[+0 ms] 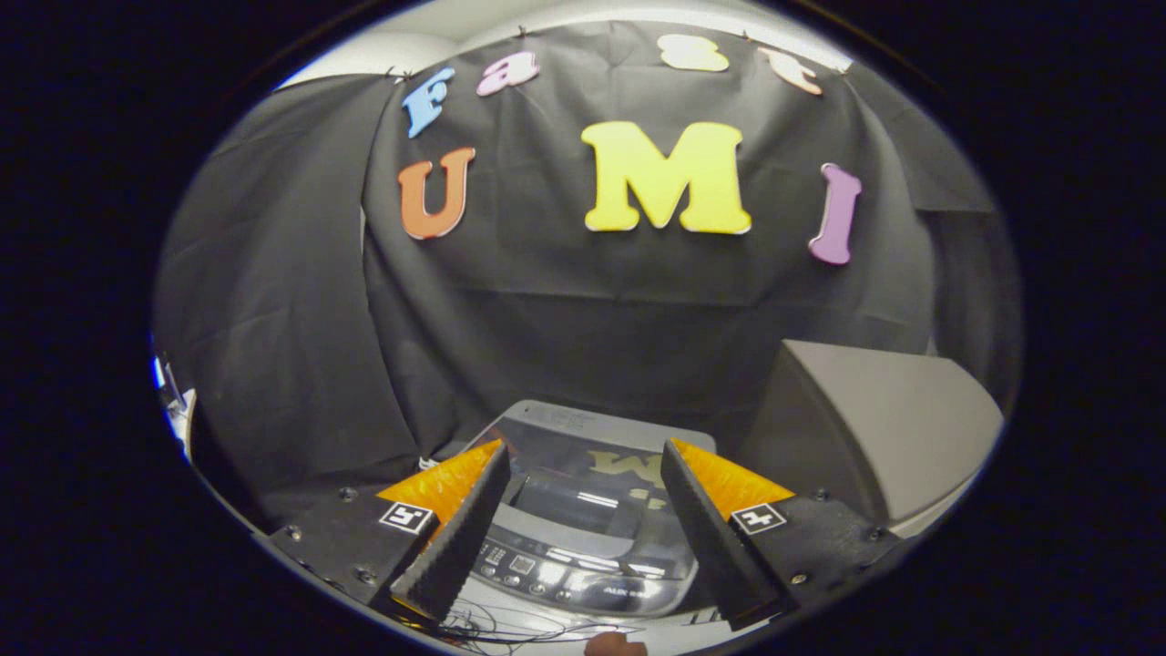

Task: Put the clothes into the washing machine and then close the washing machine lid.

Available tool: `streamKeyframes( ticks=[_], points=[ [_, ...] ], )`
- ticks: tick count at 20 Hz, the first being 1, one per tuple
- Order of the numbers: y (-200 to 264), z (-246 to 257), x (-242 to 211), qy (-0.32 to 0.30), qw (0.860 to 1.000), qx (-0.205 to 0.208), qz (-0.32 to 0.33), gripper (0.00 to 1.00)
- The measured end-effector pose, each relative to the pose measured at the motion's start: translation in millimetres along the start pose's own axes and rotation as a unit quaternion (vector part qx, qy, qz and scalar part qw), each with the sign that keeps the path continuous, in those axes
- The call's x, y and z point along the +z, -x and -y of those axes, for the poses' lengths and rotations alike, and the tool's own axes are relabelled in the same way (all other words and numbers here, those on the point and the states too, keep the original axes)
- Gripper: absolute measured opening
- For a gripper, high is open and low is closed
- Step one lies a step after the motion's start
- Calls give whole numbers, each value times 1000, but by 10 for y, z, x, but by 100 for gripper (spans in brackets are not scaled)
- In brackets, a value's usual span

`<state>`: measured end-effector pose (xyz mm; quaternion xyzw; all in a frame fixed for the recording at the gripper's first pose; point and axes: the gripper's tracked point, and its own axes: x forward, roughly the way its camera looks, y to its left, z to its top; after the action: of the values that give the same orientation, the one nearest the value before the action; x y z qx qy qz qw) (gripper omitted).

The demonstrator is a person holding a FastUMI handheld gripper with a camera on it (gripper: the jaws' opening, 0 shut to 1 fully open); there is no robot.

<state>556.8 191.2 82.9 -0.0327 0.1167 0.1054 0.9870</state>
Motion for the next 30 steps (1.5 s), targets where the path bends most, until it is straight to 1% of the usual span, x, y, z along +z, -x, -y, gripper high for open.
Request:
streamKeyframes(
  ticks=[4,8,11,14,16,18,21,30],
  points=[
    [1171,301,36,-31,998,-38,46,100],
    [2298,601,-60,-24,993,-89,73,100],
    [3024,741,-150,-26,989,-118,82,100],
    [3544,816,-275,-31,987,-136,81,100],
    [3779,836,-373,-34,986,-144,80,100],
    [3926,809,-446,-40,986,-143,82,100],
    [4000,806,-593,-44,986,-140,73,100],
    [4088,845,-630,-52,986,-142,68,100]
  ],
)
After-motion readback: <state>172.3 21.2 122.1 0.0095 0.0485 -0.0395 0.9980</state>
